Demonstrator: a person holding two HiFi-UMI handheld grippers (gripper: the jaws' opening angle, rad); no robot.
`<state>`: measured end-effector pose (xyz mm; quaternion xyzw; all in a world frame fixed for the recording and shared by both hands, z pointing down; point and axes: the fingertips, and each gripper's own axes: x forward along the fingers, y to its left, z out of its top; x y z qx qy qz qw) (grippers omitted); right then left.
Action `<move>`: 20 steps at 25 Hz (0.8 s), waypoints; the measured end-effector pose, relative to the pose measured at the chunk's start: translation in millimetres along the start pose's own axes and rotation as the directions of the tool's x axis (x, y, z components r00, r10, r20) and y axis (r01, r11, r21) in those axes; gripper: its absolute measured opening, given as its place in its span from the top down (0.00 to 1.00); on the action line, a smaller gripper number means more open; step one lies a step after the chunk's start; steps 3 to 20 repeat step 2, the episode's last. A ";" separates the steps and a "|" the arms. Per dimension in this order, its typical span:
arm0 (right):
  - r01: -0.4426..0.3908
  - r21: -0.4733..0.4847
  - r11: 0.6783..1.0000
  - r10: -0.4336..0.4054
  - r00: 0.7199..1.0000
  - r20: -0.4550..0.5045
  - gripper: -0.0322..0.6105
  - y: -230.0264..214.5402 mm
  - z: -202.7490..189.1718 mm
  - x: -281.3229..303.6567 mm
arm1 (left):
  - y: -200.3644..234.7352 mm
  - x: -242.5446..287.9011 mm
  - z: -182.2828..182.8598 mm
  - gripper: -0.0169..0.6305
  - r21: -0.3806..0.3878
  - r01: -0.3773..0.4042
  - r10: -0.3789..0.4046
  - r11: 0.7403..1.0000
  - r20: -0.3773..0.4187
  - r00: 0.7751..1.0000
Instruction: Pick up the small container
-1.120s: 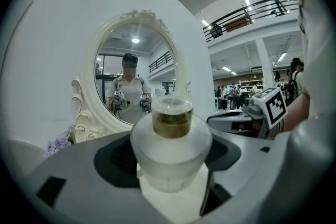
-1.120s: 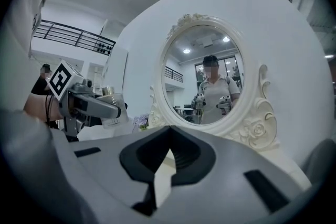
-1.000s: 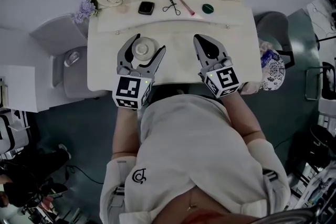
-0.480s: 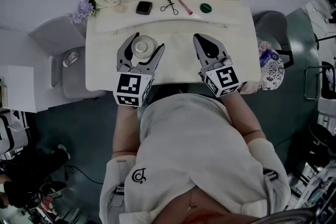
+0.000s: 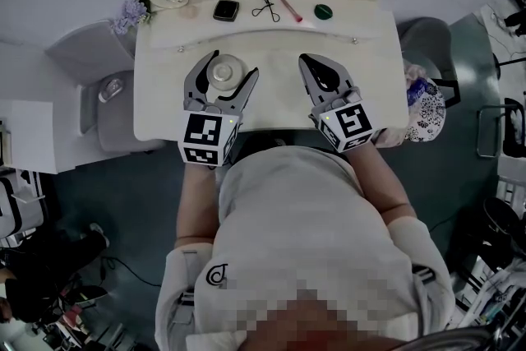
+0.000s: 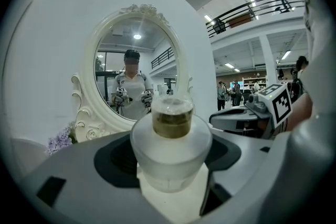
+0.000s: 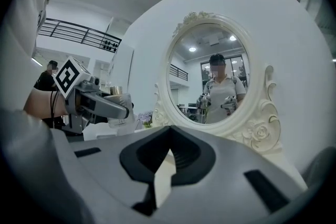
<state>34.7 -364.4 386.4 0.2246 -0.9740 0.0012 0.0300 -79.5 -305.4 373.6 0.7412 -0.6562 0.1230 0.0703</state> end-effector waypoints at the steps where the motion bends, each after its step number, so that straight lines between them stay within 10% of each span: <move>1: -0.002 -0.003 1.000 0.002 1.000 0.000 0.94 0.9 0.0 -0.1 | -0.1 -0.3 -0.8 0.44 0.000 0.000 0.000 1.000 -0.003 1.000; 20: -0.004 -0.006 1.000 0.003 1.000 0.000 0.94 1.8 0.0 -0.2 | -0.3 -0.6 -1.6 0.44 0.001 0.000 0.000 1.000 -0.005 1.000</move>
